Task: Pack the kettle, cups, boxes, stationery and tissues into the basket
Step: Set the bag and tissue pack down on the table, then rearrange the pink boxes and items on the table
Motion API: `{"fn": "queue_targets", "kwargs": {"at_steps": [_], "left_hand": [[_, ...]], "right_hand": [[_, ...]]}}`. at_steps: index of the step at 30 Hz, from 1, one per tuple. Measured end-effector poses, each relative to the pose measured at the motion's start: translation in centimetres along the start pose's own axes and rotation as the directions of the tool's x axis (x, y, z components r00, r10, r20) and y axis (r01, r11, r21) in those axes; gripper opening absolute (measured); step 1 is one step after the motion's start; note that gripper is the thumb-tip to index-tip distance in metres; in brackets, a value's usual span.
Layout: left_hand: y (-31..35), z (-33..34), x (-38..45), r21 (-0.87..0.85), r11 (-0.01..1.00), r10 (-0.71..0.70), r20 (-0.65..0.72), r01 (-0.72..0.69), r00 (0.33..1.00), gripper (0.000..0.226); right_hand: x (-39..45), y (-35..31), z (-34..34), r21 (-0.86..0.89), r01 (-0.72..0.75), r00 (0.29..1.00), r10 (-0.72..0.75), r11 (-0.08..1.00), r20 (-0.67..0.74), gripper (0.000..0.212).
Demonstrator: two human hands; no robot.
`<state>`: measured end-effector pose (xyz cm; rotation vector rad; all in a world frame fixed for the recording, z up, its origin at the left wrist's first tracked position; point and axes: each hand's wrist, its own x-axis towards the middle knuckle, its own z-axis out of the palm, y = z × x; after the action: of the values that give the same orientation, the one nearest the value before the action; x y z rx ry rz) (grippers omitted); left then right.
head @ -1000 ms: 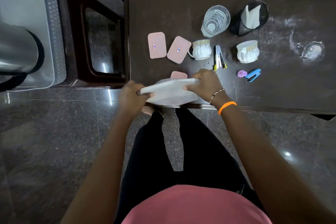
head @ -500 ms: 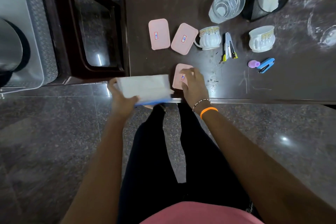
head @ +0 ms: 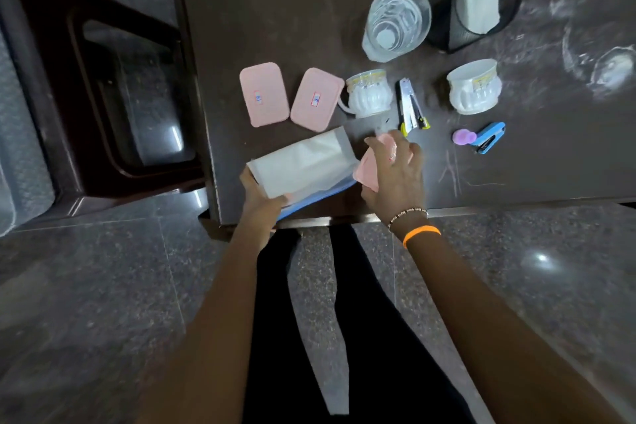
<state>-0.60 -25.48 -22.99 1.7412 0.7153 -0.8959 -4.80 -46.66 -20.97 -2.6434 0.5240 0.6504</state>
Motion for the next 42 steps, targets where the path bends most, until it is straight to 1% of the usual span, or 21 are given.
{"fn": "queue_targets", "kwargs": {"at_steps": [3, 6, 8, 11, 13, 15, 17, 19, 20, 21, 23, 24, 25, 27, 29, 30, 32, 34, 38, 40, 42], "left_hand": [[1.1, 2.9, 1.1, 0.121, 0.991, 0.055, -0.010, -0.053, 0.998, 0.084], [1.5, 4.8, 1.9, 0.163, 0.984, 0.075, -0.015, -0.071, 0.997, 0.080], [1.5, 5.5, 2.2, 0.179, 0.982, 0.078, -0.062, -0.065, 0.995, 0.078], [1.3, 6.1, 2.4, 0.270, 0.963, 0.067, -0.167, -0.020, 0.984, 0.075], [1.3, 6.1, 2.4, 0.318, 0.948, 0.069, -0.211, 0.002, 0.975, 0.078], [1.5, 6.1, 2.3, 0.345, 0.939, 0.096, -0.241, -0.007, 0.966, 0.086], [2.1, 6.3, 1.7, 0.398, 0.917, 0.150, -0.283, -0.026, 0.947, 0.090], [2.9, 6.8, 0.5, 0.529, 0.847, 0.240, -0.304, -0.046, 0.922, 0.093], [3.2, 7.1, -0.1, 0.624, 0.779, 0.312, -0.292, -0.068, 0.904, 0.091], [3.4, 7.5, -0.6, 0.730, 0.678, 0.393, -0.259, -0.088, 0.882, 0.087], [3.6, 8.3, -1.4, 0.864, 0.493, 0.488, -0.175, -0.105, 0.855, 0.077], [3.7, 8.6, -1.6, 0.882, 0.461, 0.480, -0.154, -0.098, 0.864, 0.073], [3.9, 8.9, -1.7, 0.881, 0.466, 0.444, -0.151, -0.083, 0.883, 0.070], [3.8, 9.3, -1.6, 0.867, 0.498, 0.350, -0.169, -0.030, 0.922, 0.069], [3.8, 9.4, -1.3, 0.862, 0.507, 0.304, -0.179, 0.000, 0.936, 0.070], [3.9, 9.3, -1.2, 0.861, 0.509, 0.298, -0.173, -0.003, 0.939, 0.069], [4.5, 9.2, -1.1, 0.852, 0.522, 0.314, -0.153, -0.036, 0.937, 0.064], [5.4, 9.3, -1.3, 0.817, 0.570, 0.342, -0.146, -0.081, 0.928, 0.059], [8.7, 10.6, -2.0, 0.701, 0.662, 0.475, -0.120, -0.264, 0.872, 0.052], [11.1, 11.7, -2.1, 0.634, 0.687, 0.541, -0.119, -0.355, 0.833, 0.051], [13.7, 13.0, -1.7, 0.562, 0.701, 0.590, -0.111, -0.438, 0.800, 0.053]], "right_hand": [[0.2, 1.2, -1.4, 0.008, -0.086, 0.992, 0.086, 0.996, -0.093, 0.076], [-0.1, 1.4, -2.4, 0.058, -0.147, 0.963, 0.156, 0.987, -0.217, 0.075], [-0.2, 0.9, -2.5, 0.096, -0.176, 0.942, 0.196, 0.980, -0.271, 0.074], [0.2, 0.1, -1.7, 0.114, -0.181, 0.961, 0.200, 0.977, -0.190, 0.073], [0.7, 0.0, -1.0, 0.144, -0.169, 0.975, 0.187, 0.975, -0.118, 0.071], [1.0, 0.2, -0.7, 0.168, -0.184, 0.981, 0.192, 0.968, -0.029, 0.070], [0.9, 0.7, -0.7, 0.178, -0.211, 0.977, 0.212, 0.961, 0.013, 0.071], [0.4, 1.2, -1.3, 0.197, -0.267, 0.957, 0.283, 0.943, -0.060, 0.071], [0.3, 1.3, -1.7, 0.215, -0.296, 0.935, 0.329, 0.931, -0.136, 0.071], [0.2, 1.4, -2.0, 0.237, -0.308, 0.910, 0.358, 0.921, -0.210, 0.072], [0.5, 1.2, -2.5, 0.260, -0.264, 0.892, 0.338, 0.929, -0.300, 0.072], [0.9, 1.0, -2.5, 0.243, -0.223, 0.908, 0.291, 0.944, -0.300, 0.072], [1.4, 0.8, -2.4, 0.213, -0.185, 0.936, 0.238, 0.959, -0.260, 0.071], [2.1, 0.7, -1.8, 0.158, -0.148, 0.982, 0.163, 0.976, -0.090, 0.071], [2.5, 0.9, -0.9, 0.148, -0.171, 0.985, 0.163, 0.974, 0.063, 0.075], [2.5, 1.1, -0.7, 0.152, -0.187, 0.981, 0.177, 0.971, 0.076, 0.076], [2.4, 1.1, -1.1, 0.175, -0.182, 0.983, 0.181, 0.968, 0.020, 0.072], [2.5, 1.2, -2.4, 0.240, -0.155, 0.980, 0.179, 0.958, -0.084, 0.064], [4.5, 2.5, -6.6, 0.371, -0.127, 0.913, 0.255, 0.920, -0.320, 0.045], [6.6, 3.6, -8.9, 0.415, -0.124, 0.867, 0.301, 0.902, -0.396, 0.044], [9.0, 4.8, -10.9, 0.410, -0.128, 0.844, 0.316, 0.903, -0.433, 0.051]]}}
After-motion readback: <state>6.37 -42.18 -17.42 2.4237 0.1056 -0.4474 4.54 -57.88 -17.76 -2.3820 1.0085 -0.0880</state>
